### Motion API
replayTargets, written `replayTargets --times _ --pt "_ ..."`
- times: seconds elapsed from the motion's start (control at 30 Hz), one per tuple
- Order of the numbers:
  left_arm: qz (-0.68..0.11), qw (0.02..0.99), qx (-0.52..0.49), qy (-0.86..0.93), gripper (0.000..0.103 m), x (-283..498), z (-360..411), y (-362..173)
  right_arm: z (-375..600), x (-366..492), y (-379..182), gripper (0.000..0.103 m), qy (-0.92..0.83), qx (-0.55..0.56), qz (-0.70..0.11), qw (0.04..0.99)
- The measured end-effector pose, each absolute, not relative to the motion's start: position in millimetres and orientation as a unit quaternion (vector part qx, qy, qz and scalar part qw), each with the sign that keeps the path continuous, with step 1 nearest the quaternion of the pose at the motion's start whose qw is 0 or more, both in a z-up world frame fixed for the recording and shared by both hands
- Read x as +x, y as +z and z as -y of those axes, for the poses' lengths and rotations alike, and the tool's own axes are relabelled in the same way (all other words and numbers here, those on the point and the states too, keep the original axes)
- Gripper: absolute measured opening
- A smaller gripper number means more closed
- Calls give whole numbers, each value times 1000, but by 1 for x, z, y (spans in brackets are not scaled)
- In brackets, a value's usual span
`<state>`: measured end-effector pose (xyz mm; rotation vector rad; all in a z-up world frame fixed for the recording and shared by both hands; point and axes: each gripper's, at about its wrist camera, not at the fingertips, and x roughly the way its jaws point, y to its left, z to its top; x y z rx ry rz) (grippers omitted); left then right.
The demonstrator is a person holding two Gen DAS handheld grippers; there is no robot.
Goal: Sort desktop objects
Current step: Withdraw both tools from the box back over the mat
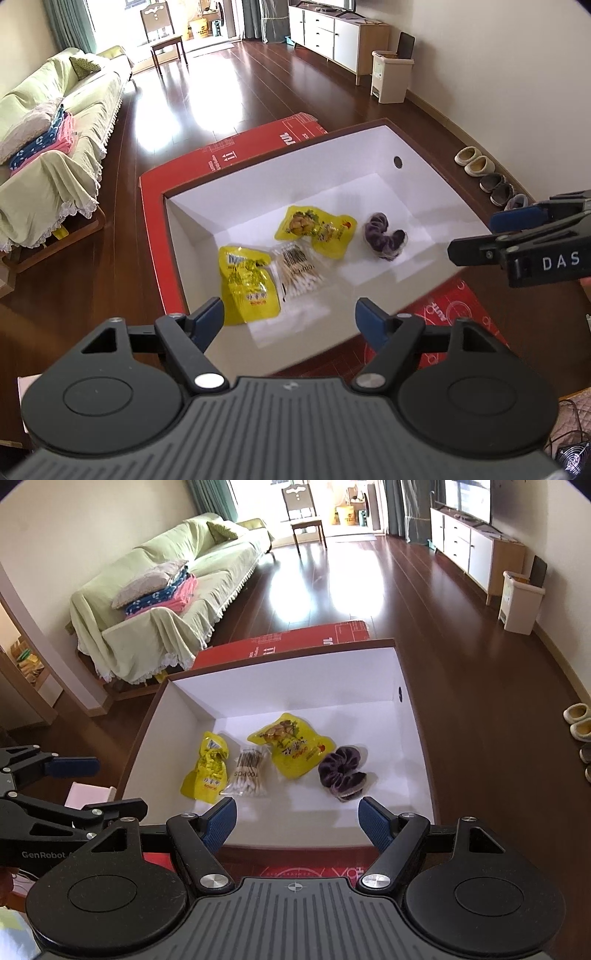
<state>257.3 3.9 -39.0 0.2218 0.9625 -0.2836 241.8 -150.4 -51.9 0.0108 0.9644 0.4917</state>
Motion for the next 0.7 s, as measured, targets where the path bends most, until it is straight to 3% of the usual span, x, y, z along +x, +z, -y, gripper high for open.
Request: replayTargets --times 0.7 --pt "-450 874 106 -147 77 180 -25 -37 194 170 -49 76 219 36 -454 863"
